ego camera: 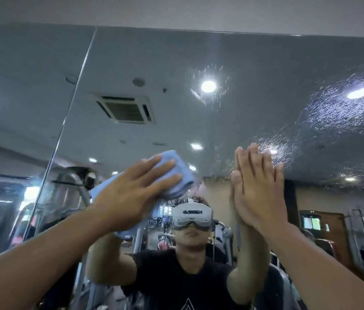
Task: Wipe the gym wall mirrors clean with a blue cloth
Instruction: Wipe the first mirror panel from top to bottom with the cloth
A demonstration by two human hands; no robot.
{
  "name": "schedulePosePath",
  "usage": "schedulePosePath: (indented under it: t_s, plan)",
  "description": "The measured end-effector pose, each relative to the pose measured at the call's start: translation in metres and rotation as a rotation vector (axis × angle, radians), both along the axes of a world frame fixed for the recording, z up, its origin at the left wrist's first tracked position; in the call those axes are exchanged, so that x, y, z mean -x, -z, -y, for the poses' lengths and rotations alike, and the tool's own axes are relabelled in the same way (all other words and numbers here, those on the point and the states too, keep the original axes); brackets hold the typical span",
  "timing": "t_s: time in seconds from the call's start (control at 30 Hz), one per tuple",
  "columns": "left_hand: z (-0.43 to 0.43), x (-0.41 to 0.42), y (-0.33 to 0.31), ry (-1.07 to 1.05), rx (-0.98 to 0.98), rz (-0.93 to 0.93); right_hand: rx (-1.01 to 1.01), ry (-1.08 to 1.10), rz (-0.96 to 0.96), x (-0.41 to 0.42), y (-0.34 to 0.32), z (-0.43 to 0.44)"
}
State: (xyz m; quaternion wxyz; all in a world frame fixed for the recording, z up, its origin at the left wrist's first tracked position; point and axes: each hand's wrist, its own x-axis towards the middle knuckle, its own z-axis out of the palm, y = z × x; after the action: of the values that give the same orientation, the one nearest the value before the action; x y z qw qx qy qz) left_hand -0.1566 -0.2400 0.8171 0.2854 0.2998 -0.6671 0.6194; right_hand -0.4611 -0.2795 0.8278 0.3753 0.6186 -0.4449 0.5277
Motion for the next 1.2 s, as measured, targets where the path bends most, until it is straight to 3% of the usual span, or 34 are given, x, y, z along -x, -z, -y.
schedulePosePath:
  t_s: [0.07,0.17,0.33,0.4,0.53,0.7,0.8,0.93,1.0,1.1,1.2]
  plan:
    - [-0.008,-0.04,0.002,0.009,0.012,-0.119,-0.009,-0.007,-0.013,0.0,0.0,0.001]
    - [-0.012,-0.071,-0.034,0.099,0.013,-0.543,-0.011,0.004,-0.023,0.0,0.0,0.002]
    - [-0.007,-0.023,-0.116,0.116,0.092,-0.918,-0.041,0.007,-0.025,0.0,0.0,0.002]
    - [-0.003,0.017,-0.129,0.118,0.091,-0.89,-0.02,0.009,-0.022,-0.001,0.001,0.003]
    - [0.014,0.087,-0.09,0.09,0.122,-0.455,-0.011,0.005,-0.022,0.0,0.002,0.003]
    - [0.005,0.05,0.017,0.001,-0.051,-0.18,-0.029,0.006,-0.034,0.003,0.002,0.001]
    - [-0.004,-0.017,0.024,0.018,0.003,-0.287,-0.015,0.02,-0.037,0.002,0.002,0.003]
    - [-0.01,-0.063,-0.025,0.109,0.045,-0.749,-0.02,0.041,-0.02,-0.002,0.001,0.005]
    - [-0.007,-0.053,-0.063,0.089,0.095,-0.875,-0.025,0.035,-0.025,-0.001,0.001,0.004]
    - [-0.003,-0.014,-0.114,0.067,0.119,-0.941,0.009,0.012,-0.011,-0.001,0.001,0.01]
    - [-0.003,0.032,-0.141,0.039,0.044,-0.846,0.014,-0.003,0.014,-0.005,0.002,0.021]
